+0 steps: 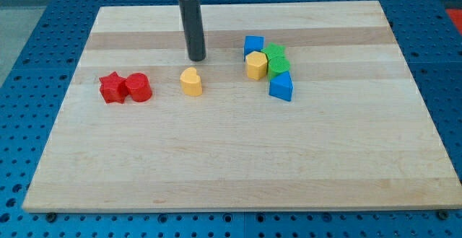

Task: Slide the yellow heart top left of the hexagon

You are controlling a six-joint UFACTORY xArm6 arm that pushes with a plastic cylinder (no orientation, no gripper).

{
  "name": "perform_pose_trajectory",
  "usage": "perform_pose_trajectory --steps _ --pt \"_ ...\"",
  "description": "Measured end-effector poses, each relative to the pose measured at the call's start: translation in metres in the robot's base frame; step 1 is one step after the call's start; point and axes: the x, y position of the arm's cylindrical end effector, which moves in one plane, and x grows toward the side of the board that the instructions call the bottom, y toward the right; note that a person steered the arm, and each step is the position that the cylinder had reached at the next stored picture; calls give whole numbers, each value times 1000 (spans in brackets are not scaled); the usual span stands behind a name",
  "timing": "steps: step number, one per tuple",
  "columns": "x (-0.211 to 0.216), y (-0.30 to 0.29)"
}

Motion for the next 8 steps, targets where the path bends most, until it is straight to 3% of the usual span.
perform_pose_trajectory --steps 2,8 --pt "7 -25" --pt "77 -30"
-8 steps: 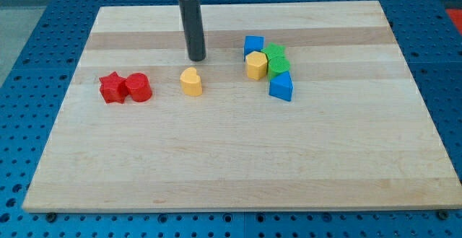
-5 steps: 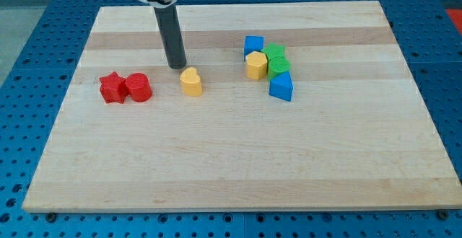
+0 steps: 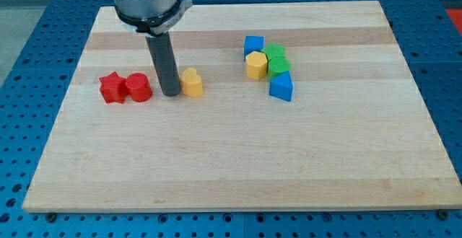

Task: Slide the yellow heart top left of the hexagon

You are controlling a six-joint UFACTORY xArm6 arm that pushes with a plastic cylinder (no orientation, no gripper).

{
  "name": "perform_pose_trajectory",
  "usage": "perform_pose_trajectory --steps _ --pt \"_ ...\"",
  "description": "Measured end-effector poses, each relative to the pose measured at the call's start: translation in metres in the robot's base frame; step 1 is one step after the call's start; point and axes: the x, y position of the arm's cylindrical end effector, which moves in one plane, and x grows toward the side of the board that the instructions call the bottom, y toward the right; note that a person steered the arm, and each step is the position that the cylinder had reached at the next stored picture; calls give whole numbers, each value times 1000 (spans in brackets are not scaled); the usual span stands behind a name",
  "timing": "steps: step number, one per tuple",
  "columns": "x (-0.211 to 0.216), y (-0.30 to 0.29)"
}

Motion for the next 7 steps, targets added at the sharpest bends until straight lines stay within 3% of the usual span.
perform_pose_trajectory --steps 7 --pt "-13 54"
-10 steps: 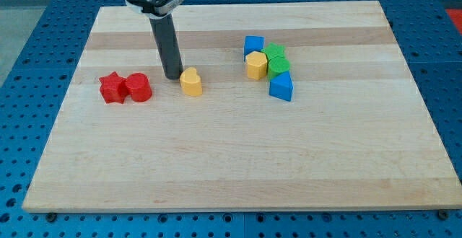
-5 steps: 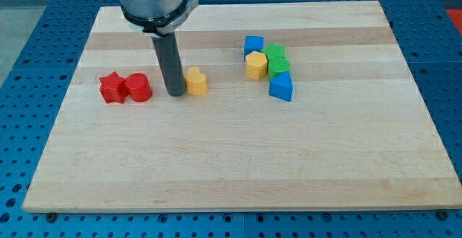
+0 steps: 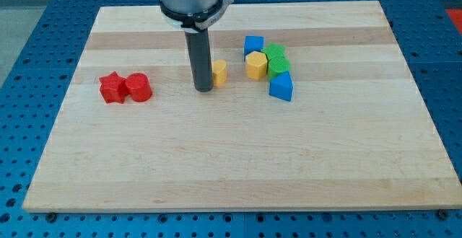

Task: Slide the yellow heart top left of the hexagon

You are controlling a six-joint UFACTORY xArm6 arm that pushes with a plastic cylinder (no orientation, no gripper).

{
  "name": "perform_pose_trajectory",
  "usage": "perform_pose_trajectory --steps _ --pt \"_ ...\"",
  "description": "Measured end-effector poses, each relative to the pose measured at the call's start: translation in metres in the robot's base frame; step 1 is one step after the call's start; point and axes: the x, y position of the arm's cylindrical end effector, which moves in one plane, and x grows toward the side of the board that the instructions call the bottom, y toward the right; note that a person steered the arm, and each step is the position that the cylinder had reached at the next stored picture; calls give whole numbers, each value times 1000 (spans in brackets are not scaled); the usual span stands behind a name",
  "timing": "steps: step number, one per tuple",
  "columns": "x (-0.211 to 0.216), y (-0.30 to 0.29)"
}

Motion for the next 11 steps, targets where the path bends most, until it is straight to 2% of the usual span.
perform_pose_trajectory --steps 5,7,11 --pt "-66 0" --pt "-66 20" --pt "-64 18"
